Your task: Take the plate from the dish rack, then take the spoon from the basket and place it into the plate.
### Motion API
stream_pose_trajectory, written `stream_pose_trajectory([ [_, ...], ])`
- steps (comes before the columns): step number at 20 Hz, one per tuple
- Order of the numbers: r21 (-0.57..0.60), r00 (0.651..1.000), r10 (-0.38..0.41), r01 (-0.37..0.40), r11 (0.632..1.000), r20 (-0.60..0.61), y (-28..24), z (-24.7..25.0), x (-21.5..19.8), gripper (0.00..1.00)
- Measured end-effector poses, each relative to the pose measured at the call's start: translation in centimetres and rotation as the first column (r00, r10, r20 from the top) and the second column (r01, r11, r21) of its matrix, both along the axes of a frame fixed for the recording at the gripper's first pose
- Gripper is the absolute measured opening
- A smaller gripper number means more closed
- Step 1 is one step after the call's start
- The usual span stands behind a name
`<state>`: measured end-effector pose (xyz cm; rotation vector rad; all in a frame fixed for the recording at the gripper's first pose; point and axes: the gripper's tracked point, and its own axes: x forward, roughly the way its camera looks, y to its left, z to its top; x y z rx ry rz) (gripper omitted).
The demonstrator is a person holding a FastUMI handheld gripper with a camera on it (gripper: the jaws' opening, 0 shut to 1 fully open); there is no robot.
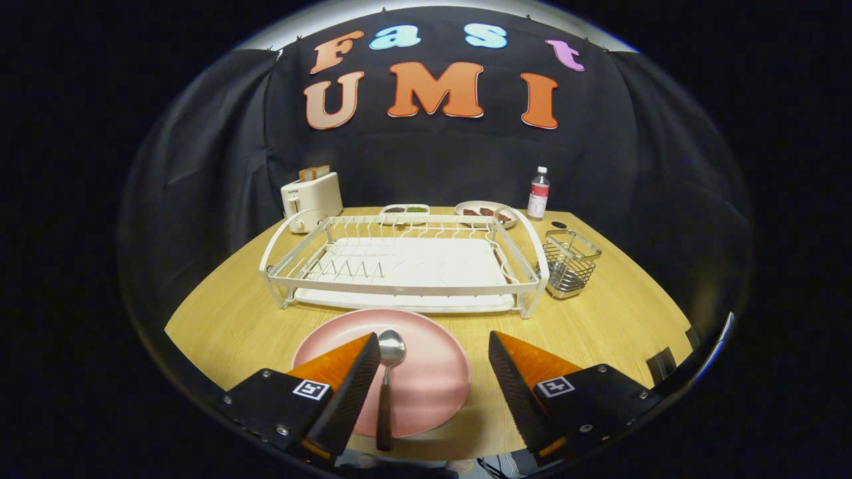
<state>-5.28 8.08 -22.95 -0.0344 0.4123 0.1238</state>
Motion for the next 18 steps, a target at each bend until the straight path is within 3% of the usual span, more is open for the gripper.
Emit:
stream_pose_trajectory([
  [18, -0.018, 0.977, -0.125, 0.13, 0.991, 0.175, -13.2, 13.4, 7.6, 0.97],
])
